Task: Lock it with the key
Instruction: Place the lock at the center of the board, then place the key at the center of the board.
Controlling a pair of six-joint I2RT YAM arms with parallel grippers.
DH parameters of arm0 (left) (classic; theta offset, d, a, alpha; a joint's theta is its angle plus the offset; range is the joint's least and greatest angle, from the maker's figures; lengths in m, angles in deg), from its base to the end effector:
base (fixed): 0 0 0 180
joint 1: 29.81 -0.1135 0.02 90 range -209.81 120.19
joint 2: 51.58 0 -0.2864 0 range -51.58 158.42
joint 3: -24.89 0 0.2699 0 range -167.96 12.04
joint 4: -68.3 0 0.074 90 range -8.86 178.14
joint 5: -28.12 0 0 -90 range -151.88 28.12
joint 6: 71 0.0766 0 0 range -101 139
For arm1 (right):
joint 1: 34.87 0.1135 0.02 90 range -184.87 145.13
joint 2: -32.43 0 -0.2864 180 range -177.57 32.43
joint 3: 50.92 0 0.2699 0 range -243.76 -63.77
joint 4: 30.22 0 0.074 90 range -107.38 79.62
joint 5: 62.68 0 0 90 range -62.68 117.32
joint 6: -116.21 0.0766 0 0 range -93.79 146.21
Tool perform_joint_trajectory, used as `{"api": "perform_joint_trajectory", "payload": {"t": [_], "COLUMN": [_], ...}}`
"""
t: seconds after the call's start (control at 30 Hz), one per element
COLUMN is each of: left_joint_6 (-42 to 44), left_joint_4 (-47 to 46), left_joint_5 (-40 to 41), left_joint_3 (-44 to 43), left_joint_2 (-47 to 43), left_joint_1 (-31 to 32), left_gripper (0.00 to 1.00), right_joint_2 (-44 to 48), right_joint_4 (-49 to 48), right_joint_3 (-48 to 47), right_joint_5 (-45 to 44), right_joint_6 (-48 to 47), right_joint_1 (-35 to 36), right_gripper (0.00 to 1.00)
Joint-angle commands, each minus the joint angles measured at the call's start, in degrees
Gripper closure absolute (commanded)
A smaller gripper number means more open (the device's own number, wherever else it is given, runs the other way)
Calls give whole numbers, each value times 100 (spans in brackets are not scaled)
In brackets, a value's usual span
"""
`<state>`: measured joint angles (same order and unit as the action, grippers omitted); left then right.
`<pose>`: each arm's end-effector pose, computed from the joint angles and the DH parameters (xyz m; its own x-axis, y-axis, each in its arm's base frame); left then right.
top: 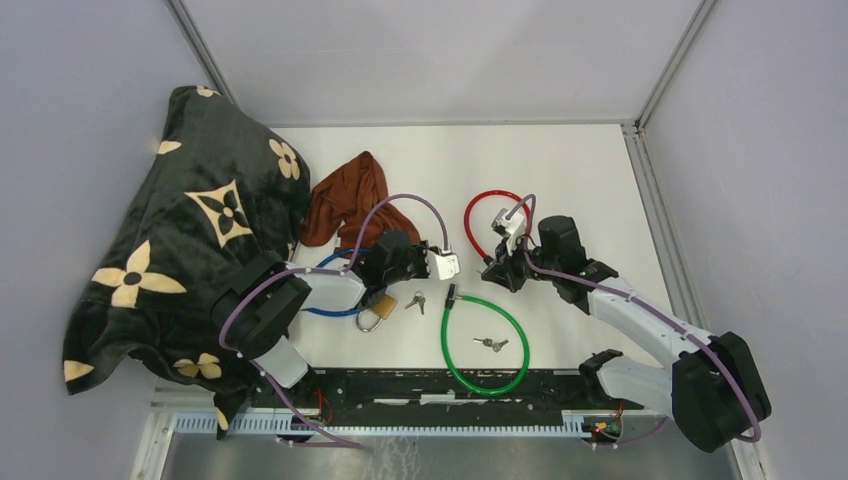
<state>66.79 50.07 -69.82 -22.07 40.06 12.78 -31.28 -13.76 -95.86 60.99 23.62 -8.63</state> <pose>0.2537 -0.2476 0.1433 0.3436 0.6806 -0.6471 0.7544 0.2104 0.6218 0.2155 0.1536 0.2040 -0.4819 -0.2795 -0.8305 -0.7967 0.5342 0.2826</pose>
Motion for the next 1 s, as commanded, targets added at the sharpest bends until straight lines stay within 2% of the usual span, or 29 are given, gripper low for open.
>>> {"api": "perform_joint_trajectory", "payload": {"t": [0.0, 0.2, 0.33, 0.4, 0.53, 0.67, 0.7, 0.8, 0.83, 0.87, 0.9, 0.97], "left_joint_6": [548, 0, -1128, -1849, -3402, -4941, -5271, -5797, -5916, -6026, -6154, -6392], "left_joint_4": [118, 225, 562, 881, 1250, 1479, 1466, 1291, 1221, 1172, 1136, 1121], "left_joint_5": [-358, -727, -703, -436, 825, 1090, 1162, 1609, 1858, 2055, 2218, 2440], "left_joint_3": [-203, 157, 241, 215, 269, 562, 703, 1159, 1300, 1448, 1635, 1894], "left_joint_2": [239, -335, -1241, -1752, -2675, -3402, -3588, -4136, -4306, -4473, -4646, -5037], "left_joint_1": [55, 160, 250, 252, 167, -705, -972, -1538, -1733, -1873, -2030, -2306], "left_gripper": [87, 36, 5, 1, 0, 0, 0, 0, 0, 0, 0, 0], "right_joint_2": [-177, -832, -1704, -2169, -3135, -3860, -3935, -3904, -3808, -3691, -3520, -3152], "right_joint_4": [-318, -937, -971, -1044, -1100, -711, -639, -453, -385, -297, -131, 221], "right_joint_3": [-40, -167, -702, -970, -1531, -2027, -2090, -2279, -2365, -2442, -2539, -2737], "right_joint_5": [108, 446, 230, 233, 394, 302, 256, 25, 18, -10, -79, -434], "right_joint_6": [188, 558, 540, 594, 697, 657, 663, 663, 626, 571, 492, 308], "right_joint_1": [17, 17, 34, 54, 144, 176, 177, 173, 177, 179, 173, 170], "right_gripper": [100, 100, 100, 100, 100, 100, 95, 62, 43, 17, 2, 2]}}
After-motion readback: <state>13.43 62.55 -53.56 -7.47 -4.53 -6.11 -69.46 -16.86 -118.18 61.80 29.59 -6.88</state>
